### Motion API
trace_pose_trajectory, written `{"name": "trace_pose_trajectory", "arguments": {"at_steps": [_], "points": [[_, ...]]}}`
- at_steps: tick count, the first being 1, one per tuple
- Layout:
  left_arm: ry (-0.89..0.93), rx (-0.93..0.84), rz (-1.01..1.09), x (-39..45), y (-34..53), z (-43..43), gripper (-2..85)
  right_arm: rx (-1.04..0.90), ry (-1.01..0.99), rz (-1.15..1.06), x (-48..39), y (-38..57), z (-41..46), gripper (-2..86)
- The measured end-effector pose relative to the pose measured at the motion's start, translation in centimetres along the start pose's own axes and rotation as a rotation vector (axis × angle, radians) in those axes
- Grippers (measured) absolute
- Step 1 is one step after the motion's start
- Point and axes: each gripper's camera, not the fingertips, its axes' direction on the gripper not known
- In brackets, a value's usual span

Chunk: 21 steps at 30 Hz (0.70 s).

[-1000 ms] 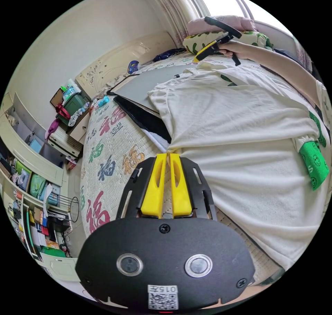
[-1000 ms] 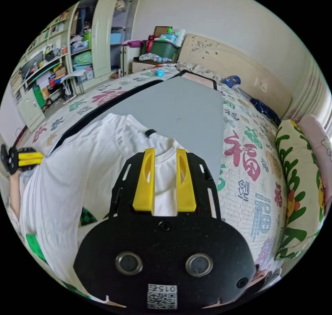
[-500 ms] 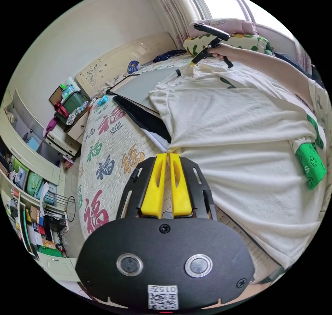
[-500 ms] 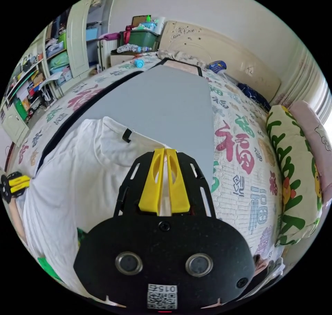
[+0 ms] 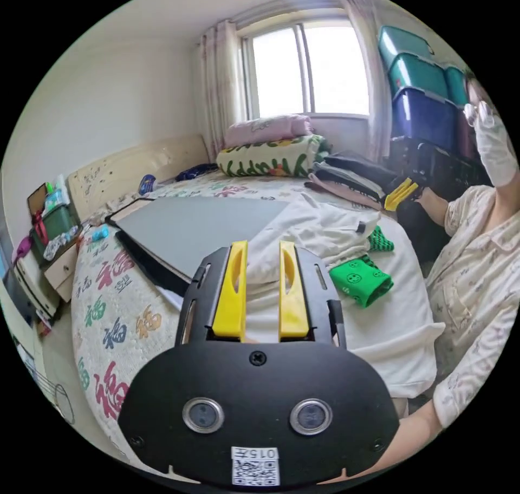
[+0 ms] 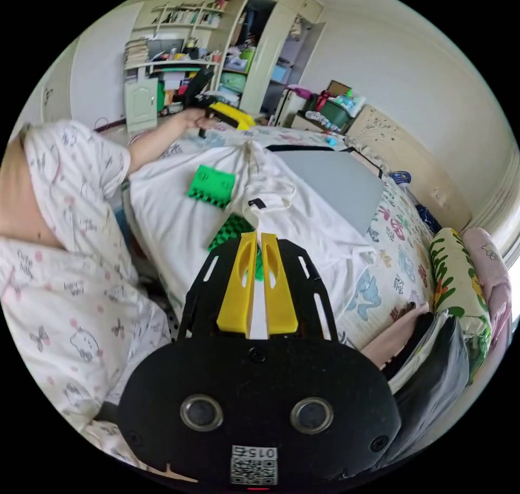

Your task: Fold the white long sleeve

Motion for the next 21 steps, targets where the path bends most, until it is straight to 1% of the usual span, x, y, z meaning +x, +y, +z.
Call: {"name": "trace_pose_trajectory", "arguments": {"at_steps": [2, 3, 5, 7, 9, 12, 14, 16, 17, 18, 20, 21], "points": [[0.048, -0.055, 0.160, 4.6, -2.7, 1.9, 10.3, -0.005, 0.009, -0.042, -2.0, 3.6, -1.5, 4.8], [0.056, -0.081, 0.192, 5.5, -3.4, 2.5, 10.7, 0.002, 0.012, -0.045, -2.0, 4.3, -1.9, 5.8], [0.062, -0.207, 0.293, 8.5, -5.7, 5.5, 11.2, 0.065, 0.017, -0.020, -1.1, 6.0, -3.4, 7.6], [0.023, -0.285, 0.330, 9.5, -7.0, 7.9, 11.4, 0.131, -0.009, -0.030, 0.0, 6.6, -3.8, 8.4], [-0.004, -0.342, 0.309, 9.0, -8.4, 10.2, 11.8, 0.141, -0.012, -0.047, 0.9, 6.5, -3.2, 9.0], [0.038, -0.394, 0.186, 6.0, -10.4, 13.9, 12.7, 0.057, -0.017, -0.071, 2.6, 5.9, -0.7, 11.0], [0.120, -0.431, 0.038, 3.6, -11.2, 16.5, 13.3, 0.008, -0.112, -0.054, 4.1, 5.7, 0.8, 12.7], [0.195, -0.419, -0.006, 3.3, -11.4, 17.5, 13.4, -0.013, -0.202, -0.064, 4.7, 5.8, 1.2, 13.2], [0.204, -0.418, 0.017, 3.9, -11.4, 17.8, 13.4, -0.032, -0.216, -0.078, 4.8, 5.8, 1.4, 13.0], [0.191, -0.425, 0.029, 4.2, -11.4, 18.1, 12.9, -0.042, -0.206, -0.084, 4.8, 5.7, 1.5, 12.0], [0.108, -0.523, 0.029, 4.4, -11.4, 19.8, 9.6, -0.077, -0.103, -0.073, 4.9, 4.9, 1.8, 8.4], [0.091, -0.549, 0.019, 4.4, -11.3, 20.1, 8.4, -0.084, -0.090, -0.059, 5.0, 4.6, 1.9, 7.6]]}}
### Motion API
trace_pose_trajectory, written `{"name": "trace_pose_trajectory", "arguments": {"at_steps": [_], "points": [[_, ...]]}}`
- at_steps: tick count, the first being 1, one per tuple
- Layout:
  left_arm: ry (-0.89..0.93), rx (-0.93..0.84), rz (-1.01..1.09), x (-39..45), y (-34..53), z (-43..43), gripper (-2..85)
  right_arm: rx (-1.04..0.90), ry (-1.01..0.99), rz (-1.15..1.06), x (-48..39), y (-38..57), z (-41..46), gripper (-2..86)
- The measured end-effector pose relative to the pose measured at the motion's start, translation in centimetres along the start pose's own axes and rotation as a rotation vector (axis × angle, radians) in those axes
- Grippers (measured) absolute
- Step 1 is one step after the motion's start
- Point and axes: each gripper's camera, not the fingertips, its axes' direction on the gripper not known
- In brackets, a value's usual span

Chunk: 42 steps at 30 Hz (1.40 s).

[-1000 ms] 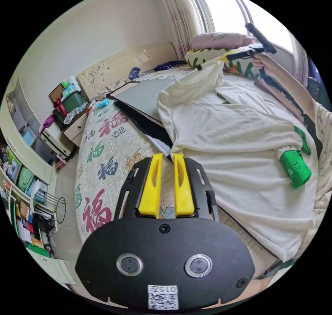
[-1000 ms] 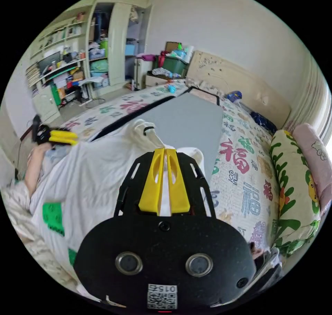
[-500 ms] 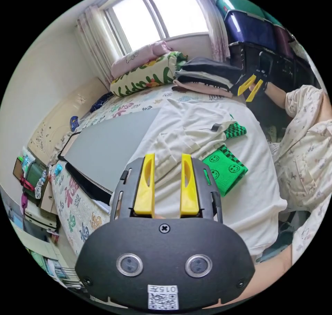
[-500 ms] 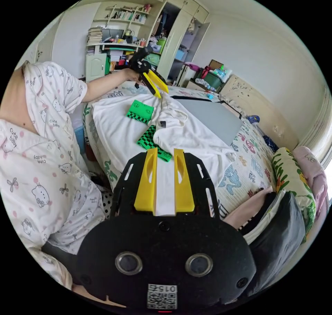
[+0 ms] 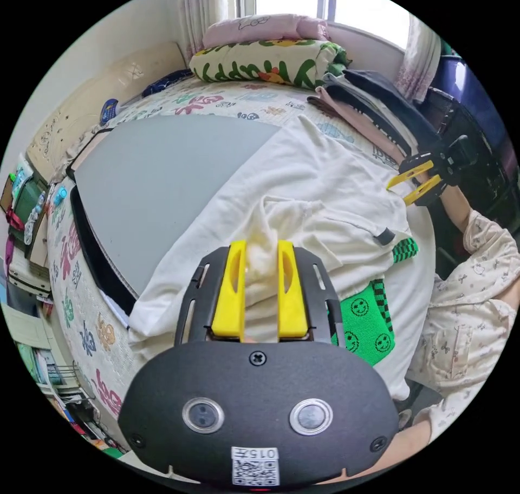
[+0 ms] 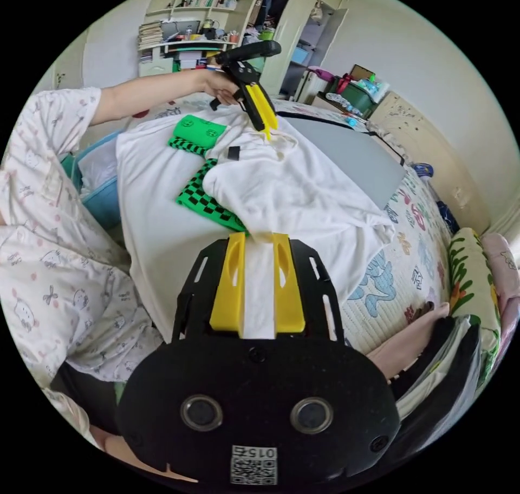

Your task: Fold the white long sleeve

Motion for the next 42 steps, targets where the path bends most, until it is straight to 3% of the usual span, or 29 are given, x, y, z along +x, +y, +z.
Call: {"name": "trace_pose_trajectory", "arguments": {"at_steps": [2, 9, 13, 19, 24, 28, 31, 36, 39, 42], "points": [[0.014, -0.003, -0.008, 0.2, 0.5, -1.0, 3.1, -0.017, -0.011, 0.024, 0.4, -0.6, -0.1, 6.4], [-0.088, 0.235, -0.116, 2.4, 8.8, -9.2, 1.5, 0.095, -0.027, 0.100, 2.3, 1.5, -4.6, 8.4], [-0.124, 0.362, -0.176, 4.8, 15.6, -12.3, 1.3, 0.059, -0.017, 0.049, 2.0, 0.9, -5.2, 9.0], [-0.213, 0.422, -0.242, 7.8, 22.6, -12.7, 1.0, -0.005, 0.074, 0.025, 1.6, -1.2, -5.7, 2.2], [-0.273, 0.508, -0.261, 10.4, 26.0, -15.3, 0.8, 0.097, 0.178, 0.102, 3.0, 0.9, -13.1, 0.2], [-0.287, 0.574, -0.165, 15.8, 29.6, -18.5, 0.8, 0.161, 0.060, 0.089, 2.7, 4.4, -20.3, -0.2], [-0.222, 0.518, -0.083, 19.4, 32.4, -17.2, 0.9, 0.095, 0.008, 0.042, 1.1, 6.6, -21.3, -0.2], [-0.122, 0.266, -0.084, 21.1, 35.4, -10.7, 1.3, -0.053, -0.094, 0.019, 2.4, 8.6, -18.9, 4.4], [-0.140, 0.428, -0.130, 20.7, 38.2, -13.4, 2.5, 0.096, -0.178, 0.164, 7.4, 10.1, -21.6, 6.1], [-0.165, 0.664, -0.315, 17.0, 41.2, -17.0, 4.1, 0.304, -0.233, 0.360, 13.6, 11.9, -24.2, 7.3]]}}
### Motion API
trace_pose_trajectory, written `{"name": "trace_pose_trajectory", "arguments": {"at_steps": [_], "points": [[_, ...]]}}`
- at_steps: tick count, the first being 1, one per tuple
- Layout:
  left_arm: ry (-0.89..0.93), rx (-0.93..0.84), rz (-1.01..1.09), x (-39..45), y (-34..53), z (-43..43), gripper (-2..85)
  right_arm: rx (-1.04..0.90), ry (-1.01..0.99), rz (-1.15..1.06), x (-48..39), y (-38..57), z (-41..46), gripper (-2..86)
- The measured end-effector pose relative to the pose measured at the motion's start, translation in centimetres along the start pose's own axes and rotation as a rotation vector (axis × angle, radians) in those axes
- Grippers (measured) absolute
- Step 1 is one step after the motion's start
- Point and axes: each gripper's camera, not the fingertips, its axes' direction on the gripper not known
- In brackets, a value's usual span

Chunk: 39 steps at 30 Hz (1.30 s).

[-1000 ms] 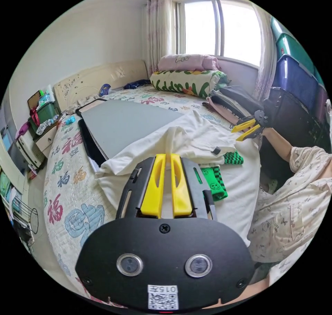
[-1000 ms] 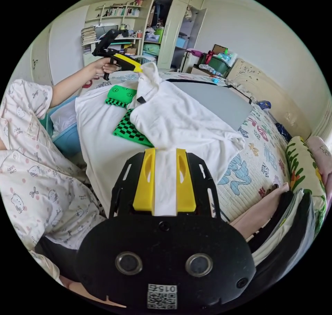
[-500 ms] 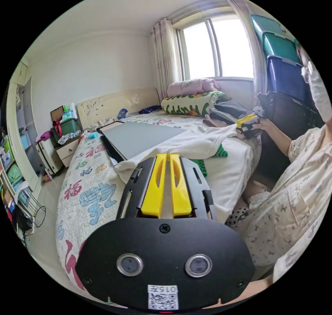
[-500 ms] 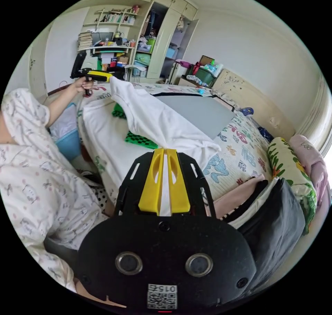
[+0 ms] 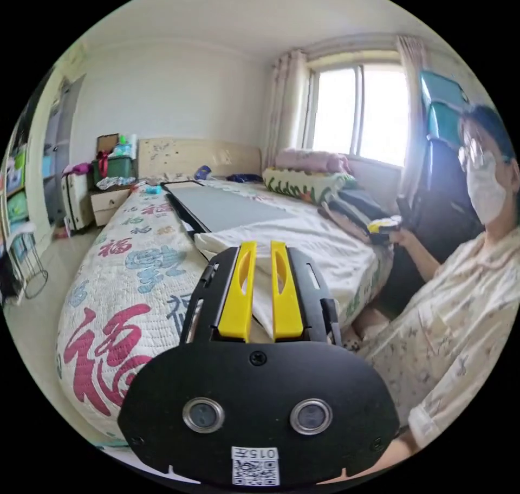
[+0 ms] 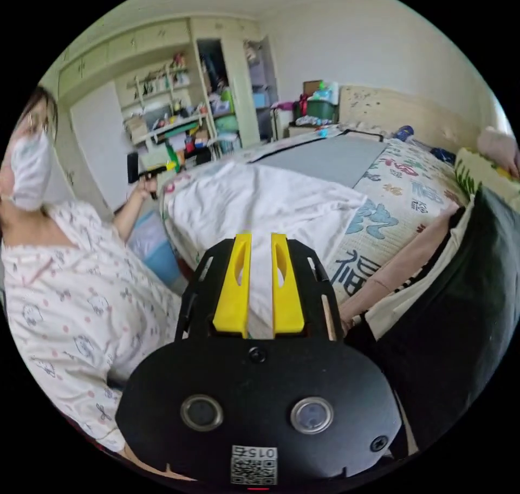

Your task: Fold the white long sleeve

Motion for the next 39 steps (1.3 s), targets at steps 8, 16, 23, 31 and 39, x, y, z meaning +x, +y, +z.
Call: {"name": "trace_pose_trajectory", "arguments": {"at_steps": [8, 16, 23, 31, 39], "points": [[-0.033, -0.222, -0.326, -14.1, -6.4, 13.7, 9.6, 0.175, -0.012, 0.419, 14.8, -4.3, -1.1, 13.4], [0.246, -0.331, -0.275, -20.5, -10.7, 26.6, 11.1, 0.090, -0.006, 0.600, 22.0, -8.6, 2.2, 13.5], [0.303, -0.345, 0.010, -18.8, -5.5, 26.2, 14.6, 0.067, 0.098, 0.613, 25.3, -12.2, 6.1, 14.5], [0.224, -0.359, -0.013, -15.9, -3.7, 26.0, 12.9, 0.009, 0.101, 0.651, 30.0, -15.1, 12.0, 11.1], [0.103, -0.492, 0.116, -9.6, -2.5, 27.5, 7.4, 0.016, 0.154, 0.640, 30.7, -14.0, 15.5, 1.4]]}}
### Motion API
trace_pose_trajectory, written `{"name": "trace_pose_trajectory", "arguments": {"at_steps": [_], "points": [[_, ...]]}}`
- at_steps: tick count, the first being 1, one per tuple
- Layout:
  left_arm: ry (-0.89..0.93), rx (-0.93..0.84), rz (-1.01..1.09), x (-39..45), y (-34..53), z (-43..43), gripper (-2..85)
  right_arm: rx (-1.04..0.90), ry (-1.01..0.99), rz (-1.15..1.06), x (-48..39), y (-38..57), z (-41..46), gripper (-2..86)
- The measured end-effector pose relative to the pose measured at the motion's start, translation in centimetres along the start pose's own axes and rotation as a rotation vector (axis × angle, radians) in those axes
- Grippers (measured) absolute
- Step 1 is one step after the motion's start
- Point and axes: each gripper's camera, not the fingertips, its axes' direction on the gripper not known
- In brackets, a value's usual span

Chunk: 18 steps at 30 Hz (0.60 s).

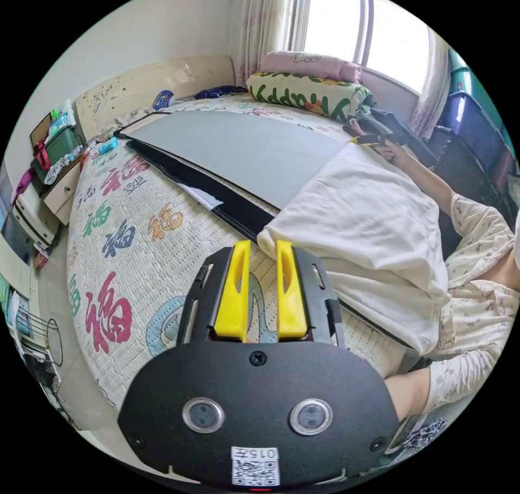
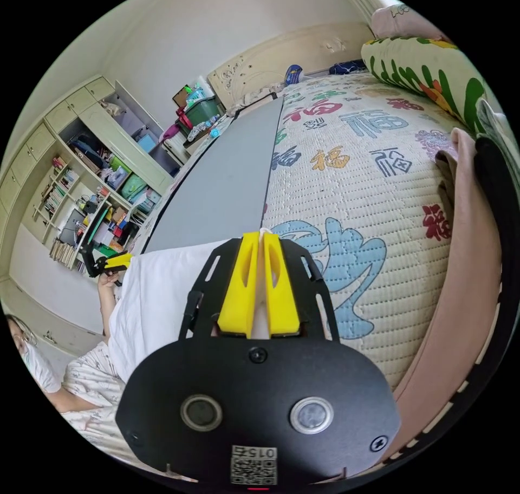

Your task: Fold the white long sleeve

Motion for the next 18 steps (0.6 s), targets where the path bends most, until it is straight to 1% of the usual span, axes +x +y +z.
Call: {"name": "trace_pose_trajectory", "arguments": {"at_steps": [3, 5, 9, 12, 14, 16, 18], "points": [[-0.020, -0.019, 0.042, 2.1, -0.5, 0.6, 4.3, 0.065, 0.010, 0.017, 1.0, 0.9, 0.2, 0.7], [-0.099, 0.079, 0.054, 3.6, -0.9, -0.2, 2.5, 0.094, 0.053, 0.039, 1.8, 1.5, 0.8, 0.4], [-0.176, 0.102, 0.075, 5.7, -1.3, -0.6, 1.5, 0.104, 0.106, 0.037, 1.9, 2.3, 2.3, 0.2], [-0.201, 0.143, 0.078, 7.0, -1.0, -1.6, 1.1, 0.144, 0.188, -0.008, 1.0, 3.0, 3.1, 0.1], [-0.254, 0.207, 0.043, 7.4, -0.6, -3.0, 0.9, 0.151, 0.301, -0.041, 0.4, 3.0, 4.6, 0.1], [-0.293, 0.244, 0.024, 7.9, -0.3, -3.7, 0.9, 0.159, 0.364, -0.042, 0.5, 2.8, 6.0, 0.1], [-0.302, 0.257, 0.014, 8.2, -0.3, -3.9, 0.8, 0.167, 0.385, -0.026, 0.8, 2.4, 7.6, 0.2]]}}
